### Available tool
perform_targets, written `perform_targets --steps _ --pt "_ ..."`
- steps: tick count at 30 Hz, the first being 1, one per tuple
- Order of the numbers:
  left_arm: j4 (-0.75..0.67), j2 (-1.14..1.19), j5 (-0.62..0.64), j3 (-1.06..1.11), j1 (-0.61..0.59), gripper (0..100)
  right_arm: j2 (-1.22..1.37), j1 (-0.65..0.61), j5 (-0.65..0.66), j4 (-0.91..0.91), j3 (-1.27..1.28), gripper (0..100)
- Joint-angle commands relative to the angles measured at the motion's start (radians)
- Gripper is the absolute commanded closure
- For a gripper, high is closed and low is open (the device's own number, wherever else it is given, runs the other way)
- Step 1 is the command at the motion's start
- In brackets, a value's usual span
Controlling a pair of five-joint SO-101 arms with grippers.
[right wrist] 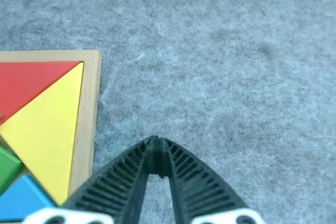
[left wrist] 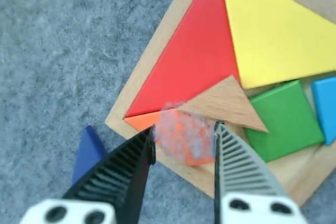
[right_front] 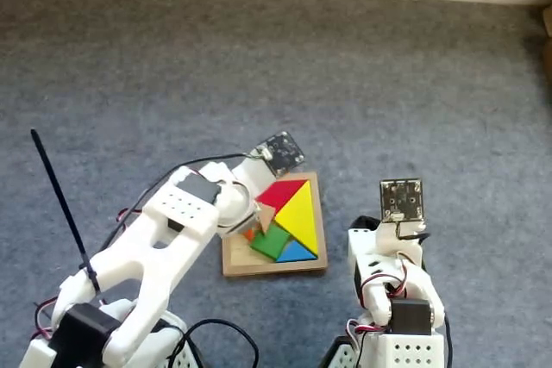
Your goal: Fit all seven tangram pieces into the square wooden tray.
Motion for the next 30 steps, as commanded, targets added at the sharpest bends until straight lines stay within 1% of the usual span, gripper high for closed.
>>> perform_targets --steps 1,5,9,16,24,26,30 --pt "0.017 -0.033 0.012 -0.018 0.081 81 0.002 0.012 -0.003 0.007 0.145 99.0" --pt "0.012 -0.030 0.051 0.010 0.108 81 0.002 0.012 -0.003 0.007 0.145 99.0" --pt "0.011 -0.030 0.048 0.044 0.110 81 0.002 0.012 -0.003 0.007 0.145 99.0" --pt "0.017 -0.042 0.054 0.036 0.105 81 0.002 0.012 -0.003 0.007 0.145 99.0" --pt "0.012 -0.031 0.051 -0.025 0.012 81 0.002 0.012 -0.003 0.007 0.145 99.0" --pt "0.012 -0.030 0.049 -0.004 0.013 81 0.002 0.012 -0.003 0.007 0.145 99.0" --pt "0.011 -0.030 0.049 0.035 0.062 81 0.002 0.012 -0.003 0.007 0.145 99.0"
